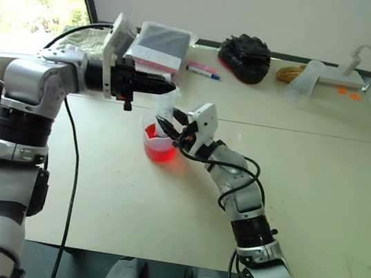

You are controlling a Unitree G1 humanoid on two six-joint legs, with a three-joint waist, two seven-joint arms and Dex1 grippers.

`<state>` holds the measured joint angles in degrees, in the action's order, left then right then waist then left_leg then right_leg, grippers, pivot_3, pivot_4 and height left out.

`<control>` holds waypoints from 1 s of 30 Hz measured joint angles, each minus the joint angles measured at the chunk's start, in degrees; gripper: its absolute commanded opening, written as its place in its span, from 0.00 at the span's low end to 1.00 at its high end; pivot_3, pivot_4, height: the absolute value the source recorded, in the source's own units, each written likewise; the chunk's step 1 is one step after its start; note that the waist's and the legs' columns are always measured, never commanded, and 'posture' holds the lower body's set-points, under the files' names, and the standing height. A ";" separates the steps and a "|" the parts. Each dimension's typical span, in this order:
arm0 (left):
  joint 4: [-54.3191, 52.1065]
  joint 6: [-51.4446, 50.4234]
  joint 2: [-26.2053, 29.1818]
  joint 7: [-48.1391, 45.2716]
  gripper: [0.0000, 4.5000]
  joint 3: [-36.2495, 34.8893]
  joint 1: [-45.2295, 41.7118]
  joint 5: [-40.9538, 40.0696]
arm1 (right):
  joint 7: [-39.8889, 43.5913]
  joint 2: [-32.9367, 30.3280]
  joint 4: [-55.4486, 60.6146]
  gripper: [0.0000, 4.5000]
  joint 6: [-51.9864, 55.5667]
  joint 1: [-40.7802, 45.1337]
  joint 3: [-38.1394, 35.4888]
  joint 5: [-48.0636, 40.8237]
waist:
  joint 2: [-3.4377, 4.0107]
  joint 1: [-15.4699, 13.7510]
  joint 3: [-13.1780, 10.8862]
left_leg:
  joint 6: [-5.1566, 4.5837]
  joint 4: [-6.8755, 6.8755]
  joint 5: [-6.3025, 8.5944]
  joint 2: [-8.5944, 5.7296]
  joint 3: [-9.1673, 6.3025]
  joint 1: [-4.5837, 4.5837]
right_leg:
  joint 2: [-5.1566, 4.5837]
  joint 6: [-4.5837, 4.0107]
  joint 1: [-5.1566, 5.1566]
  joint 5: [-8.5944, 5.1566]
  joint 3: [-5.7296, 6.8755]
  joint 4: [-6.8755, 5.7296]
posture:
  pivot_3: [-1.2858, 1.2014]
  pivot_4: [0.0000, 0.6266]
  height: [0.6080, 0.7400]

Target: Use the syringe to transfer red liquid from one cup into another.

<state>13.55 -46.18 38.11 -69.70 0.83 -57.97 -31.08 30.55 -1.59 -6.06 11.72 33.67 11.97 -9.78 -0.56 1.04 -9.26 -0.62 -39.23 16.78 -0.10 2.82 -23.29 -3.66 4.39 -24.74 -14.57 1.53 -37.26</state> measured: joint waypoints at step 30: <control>3.17 -3.70 -1.44 1.12 0.01 0.00 -6.43 -0.19 | -0.72 0.65 3.89 0.29 1.66 -1.55 -1.78 -0.78 | 0.00 -0.02 0.00 | 0.00 0.00 0.00 -0.01 0.00 0.00 | 0.01 0.00 0.00 0.00 0.00 0.00 | 0.52 0.24 1.00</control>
<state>16.72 -49.88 36.67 -68.58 0.83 -64.39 -31.27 29.83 -0.94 -2.18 13.38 32.12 10.19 -10.56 -0.56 1.02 -9.26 -0.62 -39.23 16.78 -0.10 2.82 -23.30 -3.65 4.39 -24.74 -14.57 1.53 -37.26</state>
